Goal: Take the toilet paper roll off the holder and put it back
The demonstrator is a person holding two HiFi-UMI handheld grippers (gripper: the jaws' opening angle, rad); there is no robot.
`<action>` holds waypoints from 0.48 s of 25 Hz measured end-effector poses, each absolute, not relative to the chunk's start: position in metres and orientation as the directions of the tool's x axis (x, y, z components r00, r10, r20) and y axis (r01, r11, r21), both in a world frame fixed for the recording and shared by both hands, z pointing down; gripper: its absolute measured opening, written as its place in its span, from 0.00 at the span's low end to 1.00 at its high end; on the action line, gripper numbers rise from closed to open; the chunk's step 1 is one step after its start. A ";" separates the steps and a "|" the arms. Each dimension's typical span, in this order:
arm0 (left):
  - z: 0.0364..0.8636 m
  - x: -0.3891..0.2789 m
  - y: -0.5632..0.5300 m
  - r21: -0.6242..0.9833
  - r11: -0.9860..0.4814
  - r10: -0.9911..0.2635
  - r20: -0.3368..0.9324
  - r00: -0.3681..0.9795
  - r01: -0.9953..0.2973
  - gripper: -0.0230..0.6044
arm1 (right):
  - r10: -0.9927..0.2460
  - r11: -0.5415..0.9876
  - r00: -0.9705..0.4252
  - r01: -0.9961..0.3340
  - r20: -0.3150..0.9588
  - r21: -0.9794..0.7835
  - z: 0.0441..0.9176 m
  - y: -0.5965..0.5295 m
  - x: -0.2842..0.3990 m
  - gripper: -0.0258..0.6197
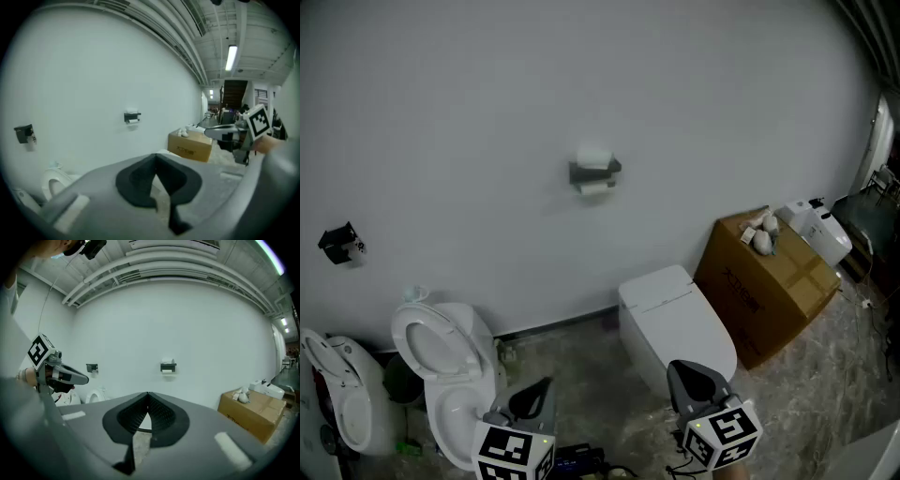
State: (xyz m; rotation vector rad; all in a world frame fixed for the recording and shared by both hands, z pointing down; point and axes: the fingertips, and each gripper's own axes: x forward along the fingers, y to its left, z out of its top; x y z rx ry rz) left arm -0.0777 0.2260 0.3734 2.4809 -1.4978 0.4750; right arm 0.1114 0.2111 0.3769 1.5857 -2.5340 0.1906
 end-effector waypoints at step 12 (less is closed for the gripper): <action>0.374 -0.077 0.228 0.008 -0.468 -0.820 0.368 0.438 -0.884 0.03 | -0.881 0.437 -0.435 -0.899 0.187 -0.028 0.377 0.213 0.110 0.05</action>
